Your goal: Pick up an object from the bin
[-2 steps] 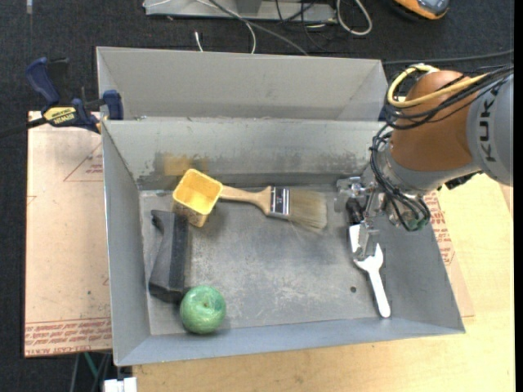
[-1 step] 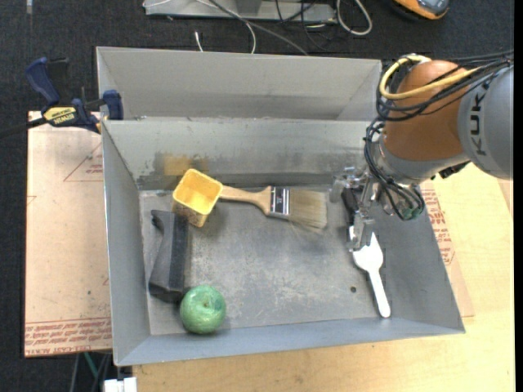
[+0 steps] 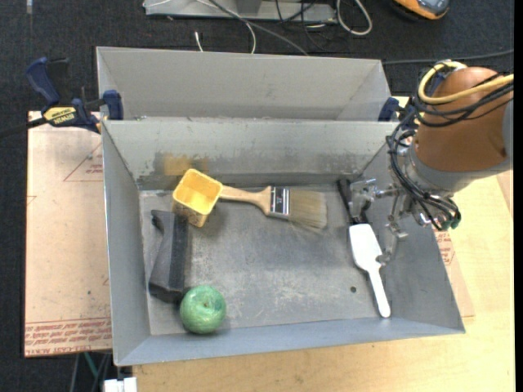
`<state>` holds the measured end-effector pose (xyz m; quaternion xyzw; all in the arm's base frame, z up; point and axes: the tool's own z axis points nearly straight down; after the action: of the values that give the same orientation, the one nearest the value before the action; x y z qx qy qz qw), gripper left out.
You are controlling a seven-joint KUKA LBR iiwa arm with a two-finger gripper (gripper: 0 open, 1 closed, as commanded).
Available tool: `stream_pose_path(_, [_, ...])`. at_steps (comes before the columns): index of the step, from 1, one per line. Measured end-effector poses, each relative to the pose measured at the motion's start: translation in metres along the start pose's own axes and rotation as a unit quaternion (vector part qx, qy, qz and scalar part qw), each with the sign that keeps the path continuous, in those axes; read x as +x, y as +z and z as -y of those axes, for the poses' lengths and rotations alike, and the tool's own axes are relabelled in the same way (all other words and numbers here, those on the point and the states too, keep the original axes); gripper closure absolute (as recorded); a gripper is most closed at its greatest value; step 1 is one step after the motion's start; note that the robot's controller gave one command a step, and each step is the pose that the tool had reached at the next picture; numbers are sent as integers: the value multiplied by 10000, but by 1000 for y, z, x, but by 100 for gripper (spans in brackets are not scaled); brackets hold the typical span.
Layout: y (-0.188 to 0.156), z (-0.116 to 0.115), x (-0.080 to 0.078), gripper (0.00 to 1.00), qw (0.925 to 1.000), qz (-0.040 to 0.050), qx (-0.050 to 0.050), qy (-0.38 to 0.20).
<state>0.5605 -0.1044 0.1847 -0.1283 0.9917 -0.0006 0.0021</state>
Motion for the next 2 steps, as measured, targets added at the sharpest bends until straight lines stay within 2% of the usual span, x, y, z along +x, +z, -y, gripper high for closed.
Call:
stream_pose_path(1, [79, -27, -93, 0, 9974, 85, 4, 710])
stream_pose_path(2, [73, -30, -69, 0, 9997, 31, 18, 259])
